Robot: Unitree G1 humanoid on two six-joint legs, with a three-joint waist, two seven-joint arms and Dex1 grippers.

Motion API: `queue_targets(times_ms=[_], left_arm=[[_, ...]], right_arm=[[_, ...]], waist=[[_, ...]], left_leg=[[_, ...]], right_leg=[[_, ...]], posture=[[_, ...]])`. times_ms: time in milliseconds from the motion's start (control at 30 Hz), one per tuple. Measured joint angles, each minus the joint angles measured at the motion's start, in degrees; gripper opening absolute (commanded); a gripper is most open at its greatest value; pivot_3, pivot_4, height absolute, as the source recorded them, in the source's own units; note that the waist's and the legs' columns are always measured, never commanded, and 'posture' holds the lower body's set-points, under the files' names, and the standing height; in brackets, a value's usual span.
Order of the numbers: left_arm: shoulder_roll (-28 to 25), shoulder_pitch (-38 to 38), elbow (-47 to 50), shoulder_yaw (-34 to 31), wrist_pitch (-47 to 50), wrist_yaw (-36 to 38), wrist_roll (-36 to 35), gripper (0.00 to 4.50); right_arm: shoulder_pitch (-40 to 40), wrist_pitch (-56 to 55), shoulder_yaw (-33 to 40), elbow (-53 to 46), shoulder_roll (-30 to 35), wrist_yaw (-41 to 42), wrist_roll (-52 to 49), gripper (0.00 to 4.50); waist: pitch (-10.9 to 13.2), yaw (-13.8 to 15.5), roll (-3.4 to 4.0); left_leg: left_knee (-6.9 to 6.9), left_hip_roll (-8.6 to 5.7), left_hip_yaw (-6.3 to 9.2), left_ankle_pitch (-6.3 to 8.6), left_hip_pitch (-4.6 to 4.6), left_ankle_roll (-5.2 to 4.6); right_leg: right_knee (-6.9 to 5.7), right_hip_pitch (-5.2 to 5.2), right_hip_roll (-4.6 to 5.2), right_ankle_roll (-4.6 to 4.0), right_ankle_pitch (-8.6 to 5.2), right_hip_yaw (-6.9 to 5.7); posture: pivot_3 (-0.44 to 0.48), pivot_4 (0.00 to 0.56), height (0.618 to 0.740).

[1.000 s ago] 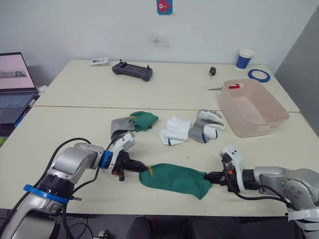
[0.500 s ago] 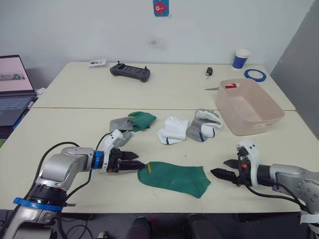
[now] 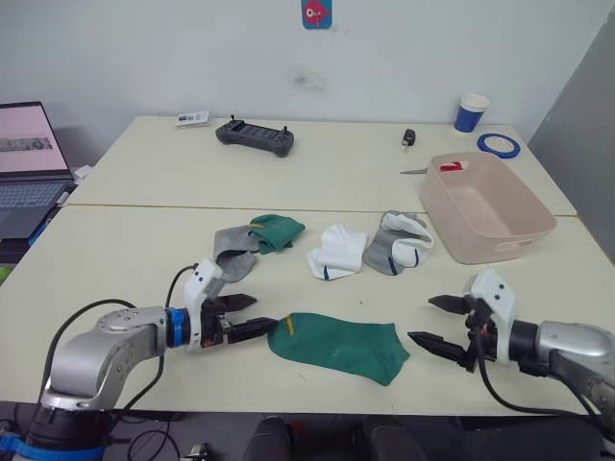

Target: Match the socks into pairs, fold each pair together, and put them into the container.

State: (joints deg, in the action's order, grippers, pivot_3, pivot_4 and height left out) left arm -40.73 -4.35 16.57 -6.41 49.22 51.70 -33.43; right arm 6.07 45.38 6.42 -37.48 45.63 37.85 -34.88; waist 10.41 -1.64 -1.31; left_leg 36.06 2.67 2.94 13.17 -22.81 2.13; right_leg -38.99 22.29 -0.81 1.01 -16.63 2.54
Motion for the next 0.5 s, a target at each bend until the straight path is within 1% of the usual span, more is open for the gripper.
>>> queue_targets(times_ms=[167, 233, 367, 467, 500], left_arm=[[0.0, 3.3, 2.3, -0.6, -3.2, -2.4, 1.0, 4.48], [0.1, 4.2, 2.8, -0.1, -5.1, -3.1, 2.5, 4.48], [1.1, 4.5, 2.0, 2.7, -9.3, -3.7, 5.4, 4.48], [2.3, 2.0, -1.4, 5.3, -13.1, -3.4, 7.9, 3.87], [2.6, 1.1, -2.5, 6.0, -14.0, -3.3, 8.5, 3.58]], right_arm=[[3.8, -2.9, -5.3, -1.8, -6.7, -5.0, 4.4, 4.50], [4.8, -3.6, -6.0, -1.8, -8.1, -6.0, 5.4, 4.50], [7.2, -5.5, -7.8, -1.9, -8.8, -7.8, 9.0, 4.50], [8.0, -6.4, -8.8, -2.1, -10.4, -9.2, 10.7, 4.50], [8.2, -6.7, -9.0, -2.1, -10.6, -9.4, 11.3, 4.50]], waist=[[0.0, 0.0, 0.01], [0.0, 0.0, 0.01], [0.0, 0.0, 0.01], [-0.1, 0.4, 0.10], [-0.1, 0.5, 0.10]], left_leg=[[0.00, 0.00, 0.03, -0.01, 0.02, 0.02], [0.01, -0.03, -0.03, -0.01, 0.02, 0.02], [0.01, -0.06, -0.06, 0.00, 0.02, 0.02], [0.01, -0.08, 0.00, -0.01, 0.04, 0.02], [0.01, -0.08, 0.01, -0.01, 0.04, 0.03]], right_leg=[[-0.03, 0.00, 0.01, -0.06, -0.02, 0.07], [-0.02, 0.00, 0.03, -0.06, -0.02, 0.06], [0.01, 0.00, 0.08, -0.08, -0.03, 0.05], [-0.02, -0.04, 0.08, -0.11, -0.05, 0.04], [-0.02, -0.05, 0.08, -0.17, -0.08, 0.03]], posture=[[0.000, 0.150, 0.740], [0.000, 0.150, 0.740], [0.000, 0.150, 0.740], [0.000, 0.150, 0.740], [0.000, 0.150, 0.740]])
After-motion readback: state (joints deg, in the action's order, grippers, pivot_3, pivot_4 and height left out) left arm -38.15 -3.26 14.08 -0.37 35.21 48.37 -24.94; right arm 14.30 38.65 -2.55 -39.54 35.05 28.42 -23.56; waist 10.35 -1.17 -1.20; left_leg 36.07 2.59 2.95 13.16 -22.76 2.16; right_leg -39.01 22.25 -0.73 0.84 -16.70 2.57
